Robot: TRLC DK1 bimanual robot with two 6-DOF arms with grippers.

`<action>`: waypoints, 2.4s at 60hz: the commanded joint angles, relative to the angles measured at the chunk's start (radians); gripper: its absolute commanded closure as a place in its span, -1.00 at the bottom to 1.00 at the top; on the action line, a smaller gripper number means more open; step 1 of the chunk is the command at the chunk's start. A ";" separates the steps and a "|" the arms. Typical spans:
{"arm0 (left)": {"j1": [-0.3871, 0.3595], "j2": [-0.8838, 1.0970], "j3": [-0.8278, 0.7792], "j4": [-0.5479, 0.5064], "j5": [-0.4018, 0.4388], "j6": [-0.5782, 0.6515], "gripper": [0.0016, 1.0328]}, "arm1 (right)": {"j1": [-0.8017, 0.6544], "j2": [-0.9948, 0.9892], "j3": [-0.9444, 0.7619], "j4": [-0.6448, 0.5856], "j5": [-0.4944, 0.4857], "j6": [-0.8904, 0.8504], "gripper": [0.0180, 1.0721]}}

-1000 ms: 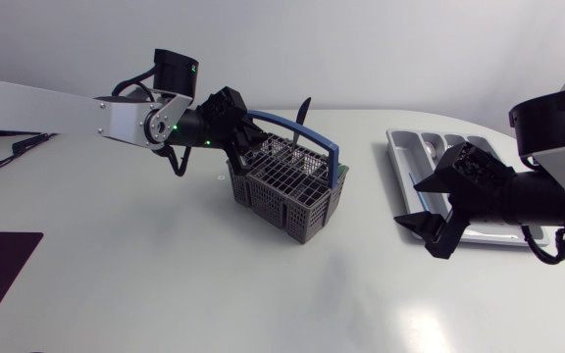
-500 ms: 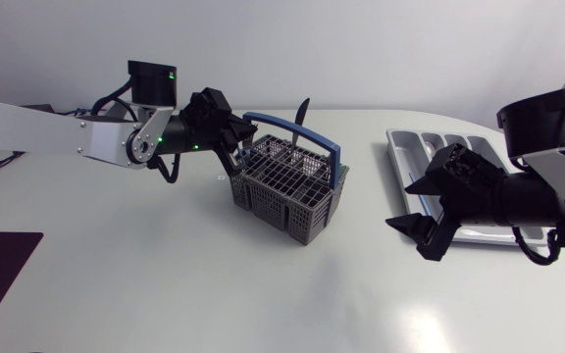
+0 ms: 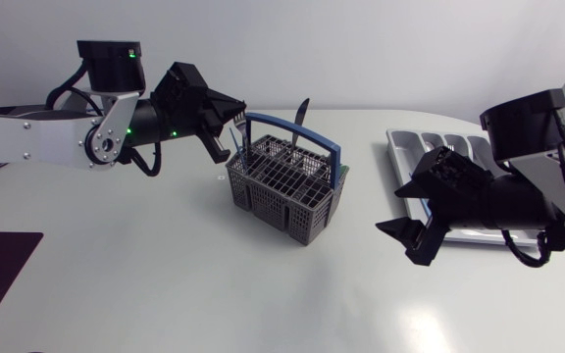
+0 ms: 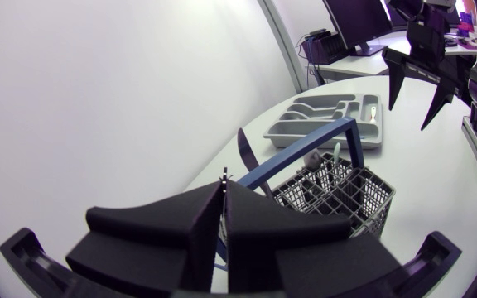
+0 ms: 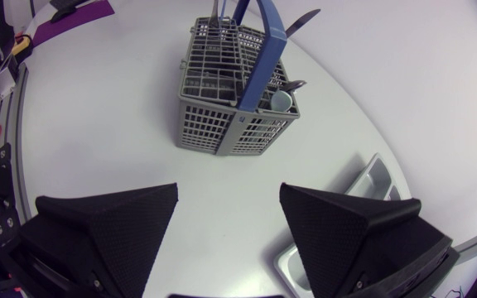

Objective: Unload the cutlery basket into the drawer organizer.

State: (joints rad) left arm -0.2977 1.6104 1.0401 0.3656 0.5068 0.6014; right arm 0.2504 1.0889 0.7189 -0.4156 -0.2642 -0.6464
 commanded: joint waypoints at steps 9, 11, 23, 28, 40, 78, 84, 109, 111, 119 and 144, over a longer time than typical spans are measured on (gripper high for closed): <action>-0.008 -0.044 -0.022 -0.014 0.052 0.028 0.71 | 0.016 -0.003 0.016 -0.008 0.003 0.025 -0.69; -0.008 -0.047 -0.018 -0.025 0.059 0.043 0.71 | 0.026 -0.004 0.017 -0.009 0.003 0.025 -0.69; -0.009 -0.053 -0.011 -0.086 0.104 0.152 0.71 | 0.084 0.009 0.050 -0.023 0.005 0.048 -0.69; -0.006 -0.058 -0.022 -0.091 0.108 0.192 0.71 | 0.119 0.025 0.062 -0.017 0.013 0.062 -0.69; 0.019 -0.075 -0.037 -0.067 0.142 0.215 0.71 | 0.239 0.141 0.116 0.095 0.072 0.152 -0.69; 0.086 -0.070 -0.103 0.055 0.263 0.298 0.71 | 0.386 0.615 0.375 0.347 0.137 0.350 -0.69; 0.078 -0.092 -0.112 0.065 0.263 0.305 0.71 | 0.382 0.634 0.395 0.356 0.137 0.360 -0.69; 0.025 -0.216 -0.132 0.044 0.257 0.316 0.71 | 0.375 0.652 0.398 0.379 0.137 0.361 -0.69; 0.023 -0.225 -0.130 0.039 0.254 0.316 0.71 | 0.377 0.651 0.398 0.379 0.137 0.361 -0.69; 0.014 -0.267 -0.104 -0.028 0.243 0.310 0.71 | 0.372 0.638 0.386 0.379 0.137 0.358 -0.69; -0.096 -0.224 0.074 -0.297 0.107 0.070 0.71 | 0.259 0.246 0.269 0.259 0.049 0.341 -0.69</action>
State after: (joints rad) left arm -0.3508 1.3674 1.0824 0.0780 0.6498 0.7330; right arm 0.5232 1.3903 1.0370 -0.1265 -0.2092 -0.3141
